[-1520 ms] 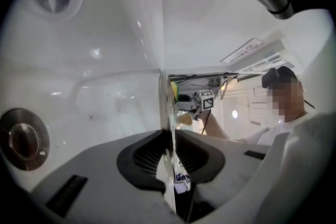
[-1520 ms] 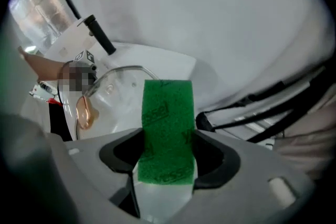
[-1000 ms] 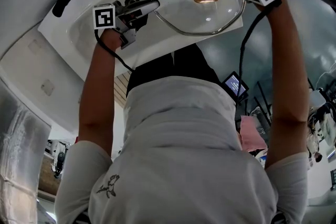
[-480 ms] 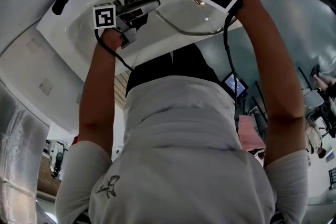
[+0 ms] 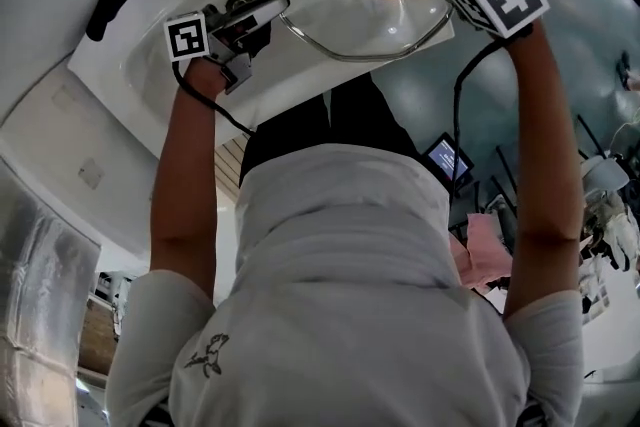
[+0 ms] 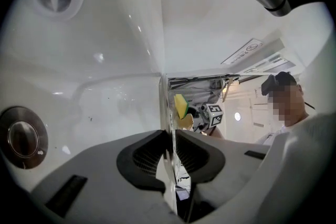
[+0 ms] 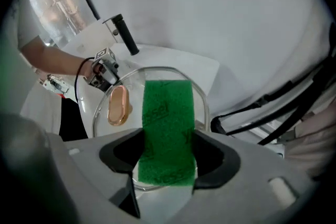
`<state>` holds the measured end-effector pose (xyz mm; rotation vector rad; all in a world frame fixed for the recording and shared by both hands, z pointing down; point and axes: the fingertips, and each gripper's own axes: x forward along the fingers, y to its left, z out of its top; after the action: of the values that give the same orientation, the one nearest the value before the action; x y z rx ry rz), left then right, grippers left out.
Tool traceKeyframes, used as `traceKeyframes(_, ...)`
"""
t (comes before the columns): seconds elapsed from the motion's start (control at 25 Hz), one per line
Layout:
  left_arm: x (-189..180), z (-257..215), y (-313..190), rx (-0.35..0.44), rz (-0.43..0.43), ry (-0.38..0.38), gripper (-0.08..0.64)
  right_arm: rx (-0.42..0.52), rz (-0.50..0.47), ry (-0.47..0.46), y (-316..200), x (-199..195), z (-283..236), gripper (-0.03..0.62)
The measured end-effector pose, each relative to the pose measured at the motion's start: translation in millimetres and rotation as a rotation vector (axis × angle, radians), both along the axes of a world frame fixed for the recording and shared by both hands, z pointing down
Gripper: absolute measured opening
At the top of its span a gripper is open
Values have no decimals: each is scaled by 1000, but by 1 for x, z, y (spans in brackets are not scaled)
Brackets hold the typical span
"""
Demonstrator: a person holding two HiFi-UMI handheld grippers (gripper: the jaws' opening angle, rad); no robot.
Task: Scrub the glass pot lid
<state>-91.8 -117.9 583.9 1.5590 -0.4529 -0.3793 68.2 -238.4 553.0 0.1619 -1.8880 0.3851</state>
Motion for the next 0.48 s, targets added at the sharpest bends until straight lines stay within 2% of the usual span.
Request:
traceKeyframes(0.2,-1,1,-1,-4,-10,2,75,-22,84,66,17,70,15,287)
traceKeyframes(0.32,-2,1,0,-3,-17,1,75,-48,101,113,31,104,25,287)
traceKeyframes(0.4,-2,1,0,-2,-15,-1,75,-41,80,128,33,111,25,287)
traceKeyframes(0.48,-2,1,0,-2,-11,-6,75,17,32,125,20,101,17,288)
